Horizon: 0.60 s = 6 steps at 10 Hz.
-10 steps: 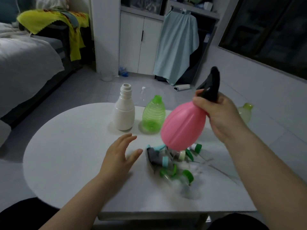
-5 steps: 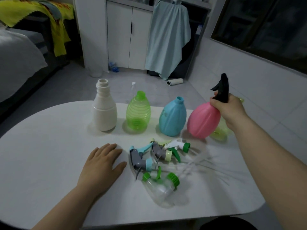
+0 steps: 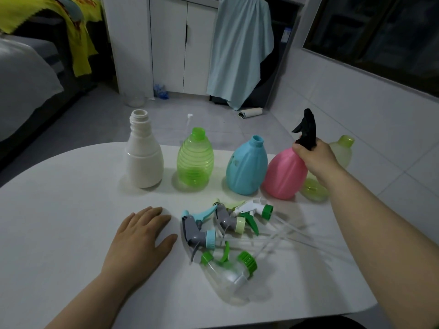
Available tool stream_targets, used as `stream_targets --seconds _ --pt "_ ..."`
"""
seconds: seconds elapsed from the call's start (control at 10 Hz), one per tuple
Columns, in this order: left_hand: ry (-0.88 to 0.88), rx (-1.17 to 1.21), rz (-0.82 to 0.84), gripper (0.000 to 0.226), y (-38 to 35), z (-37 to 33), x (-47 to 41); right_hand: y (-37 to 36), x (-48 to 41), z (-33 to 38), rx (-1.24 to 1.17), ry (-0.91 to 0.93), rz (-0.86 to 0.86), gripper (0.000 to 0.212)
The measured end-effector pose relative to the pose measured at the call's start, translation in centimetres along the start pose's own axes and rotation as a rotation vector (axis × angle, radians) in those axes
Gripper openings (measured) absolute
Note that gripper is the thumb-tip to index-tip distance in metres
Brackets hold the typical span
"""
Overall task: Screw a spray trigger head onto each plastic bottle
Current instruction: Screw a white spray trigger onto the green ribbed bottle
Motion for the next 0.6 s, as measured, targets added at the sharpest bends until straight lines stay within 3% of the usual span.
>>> stream_targets --seconds 0.2,0.3,0.4,0.5,0.6 --pt "0.0 0.008 -0.003 0.047 0.0 0.0 0.0 0.6 1.2 -1.5 -0.071 -0.064 0.016 0.058" --pt "0.0 0.009 -0.002 0.047 0.0 0.0 0.0 1.5 2.4 -1.7 -0.05 -0.06 -0.022 0.062" --pt "0.001 0.021 -0.003 0.046 0.1 0.0 0.1 3.1 4.6 -0.5 -0.019 0.093 -0.22 0.043" --pt "-0.001 0.017 -0.005 0.047 0.1 0.0 0.3 2.4 6.6 0.4 0.036 0.234 -0.19 0.014" --pt "0.002 0.021 -0.001 0.047 0.1 0.0 0.3 -2.2 7.9 -1.3 0.283 0.122 0.289 0.026"
Point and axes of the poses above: each hand's wrist, its own x-axis away from the middle knuckle, its own y-axis out of the back of the hand, z = x × y, the point moved 6 cm from there along -x, towards the middle knuckle, and after that the axes turned 11 degrees about -x, right-handed, at the moved point
